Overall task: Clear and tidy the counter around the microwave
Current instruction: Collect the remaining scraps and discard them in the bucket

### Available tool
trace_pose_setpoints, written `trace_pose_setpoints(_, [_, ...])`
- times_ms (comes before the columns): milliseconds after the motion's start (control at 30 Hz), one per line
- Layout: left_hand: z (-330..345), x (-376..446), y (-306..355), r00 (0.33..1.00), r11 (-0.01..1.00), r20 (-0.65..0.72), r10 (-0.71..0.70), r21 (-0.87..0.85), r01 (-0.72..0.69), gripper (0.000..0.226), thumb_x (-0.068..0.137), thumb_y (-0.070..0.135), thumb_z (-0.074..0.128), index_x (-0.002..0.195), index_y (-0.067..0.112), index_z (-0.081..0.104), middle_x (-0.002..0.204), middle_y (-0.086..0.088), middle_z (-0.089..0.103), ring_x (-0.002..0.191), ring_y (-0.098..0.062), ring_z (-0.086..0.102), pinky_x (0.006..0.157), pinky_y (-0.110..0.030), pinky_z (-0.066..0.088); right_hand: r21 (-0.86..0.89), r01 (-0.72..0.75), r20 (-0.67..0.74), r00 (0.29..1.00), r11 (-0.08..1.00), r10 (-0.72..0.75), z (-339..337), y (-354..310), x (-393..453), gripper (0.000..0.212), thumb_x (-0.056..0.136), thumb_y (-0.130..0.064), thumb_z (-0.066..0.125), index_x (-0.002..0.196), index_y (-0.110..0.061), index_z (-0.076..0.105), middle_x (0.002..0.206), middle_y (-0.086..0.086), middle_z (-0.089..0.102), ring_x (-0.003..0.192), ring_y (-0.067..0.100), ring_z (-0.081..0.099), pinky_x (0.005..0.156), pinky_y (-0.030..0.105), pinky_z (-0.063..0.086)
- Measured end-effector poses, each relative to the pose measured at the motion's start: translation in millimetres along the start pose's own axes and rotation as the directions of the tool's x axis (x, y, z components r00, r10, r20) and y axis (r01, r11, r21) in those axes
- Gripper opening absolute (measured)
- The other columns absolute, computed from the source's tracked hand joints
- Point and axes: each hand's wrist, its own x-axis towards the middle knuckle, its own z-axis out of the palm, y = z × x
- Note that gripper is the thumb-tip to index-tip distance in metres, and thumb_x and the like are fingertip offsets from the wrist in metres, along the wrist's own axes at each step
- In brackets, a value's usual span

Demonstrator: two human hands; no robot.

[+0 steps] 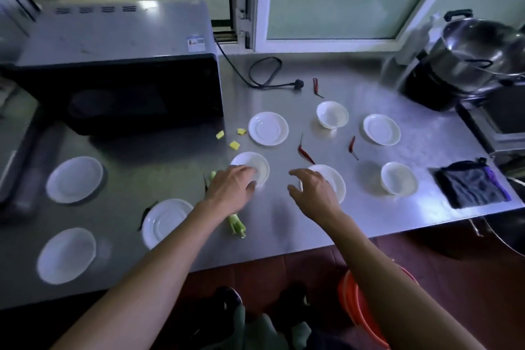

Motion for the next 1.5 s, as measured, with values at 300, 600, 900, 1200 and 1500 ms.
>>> trace_pose_setpoints(300, [0.8,19.8,-67.2,0.987,0.994,-0.117,-0.109,-0.009,0.109,0.026,0.087,0.024,0.062,0.11,0.016,0.069,0.11,-0.001,0.07,0.109,-0.028,0.059,0.084,-0.04,0.051,0.017,0.091,0.065,0.994,0.996,-0.092,30.3,-37.4,69.2,0.036,0.096,-0.027,0.061,0.132,-0.019,0.062,0.135,0.001,0.063,0.12,0.026,0.058,0.097,0.041,0.048])
trace_pose_setpoints(600, [0.6,72.8,-103.7,0.955,0.965,-0.149,-0.258,0.005,0.262,0.031,0.089,0.022,0.062,0.118,0.014,0.068,0.114,-0.002,0.069,0.111,-0.027,0.057,0.087,-0.041,0.05,0.13,0.148,0.124,0.979,0.98,-0.164,53.9,-58.2,164.9,0.031,0.095,-0.022,0.061,0.125,-0.019,0.066,0.127,0.004,0.067,0.111,0.027,0.062,0.092,0.043,0.052])
trace_pose_setpoints(900, [8.0,118.5,-134.9,0.94,0.945,-0.12,-0.32,0.026,0.325,0.033,0.088,0.027,0.058,0.119,0.02,0.068,0.114,0.001,0.069,0.11,-0.025,0.057,0.09,-0.043,0.046,0.129,0.1,0.223,0.966,0.987,-0.127,81.7,-69.1,220.2,0.03,0.09,-0.015,0.067,0.12,-0.016,0.07,0.12,0.008,0.07,0.104,0.032,0.064,0.088,0.044,0.053])
trace_pose_setpoints(1200, [29.5,167.5,-152.8,0.953,0.954,-0.048,-0.299,0.009,0.3,0.035,0.092,0.023,0.055,0.126,0.02,0.065,0.122,0.0,0.063,0.116,-0.026,0.051,0.094,-0.043,0.042,0.01,0.086,0.313,0.946,0.996,-0.085,109.2,-77.2,243.4,0.03,0.09,-0.02,0.066,0.12,-0.024,0.069,0.121,0.002,0.069,0.106,0.027,0.063,0.086,0.037,0.052])
trace_pose_setpoints(1500, [36.2,177.6,-166.4,0.965,0.963,-0.019,-0.261,0.065,0.261,0.033,0.088,0.016,0.06,0.12,0.02,0.066,0.109,-0.004,0.058,0.11,-0.029,0.048,0.088,-0.043,0.036,-0.099,0.141,0.335,0.937,0.985,-0.101,123.6,-79.3,251.2,0.029,0.089,-0.015,0.067,0.116,-0.022,0.069,0.121,0.005,0.06,0.115,0.03,0.054,0.083,0.036,0.044])
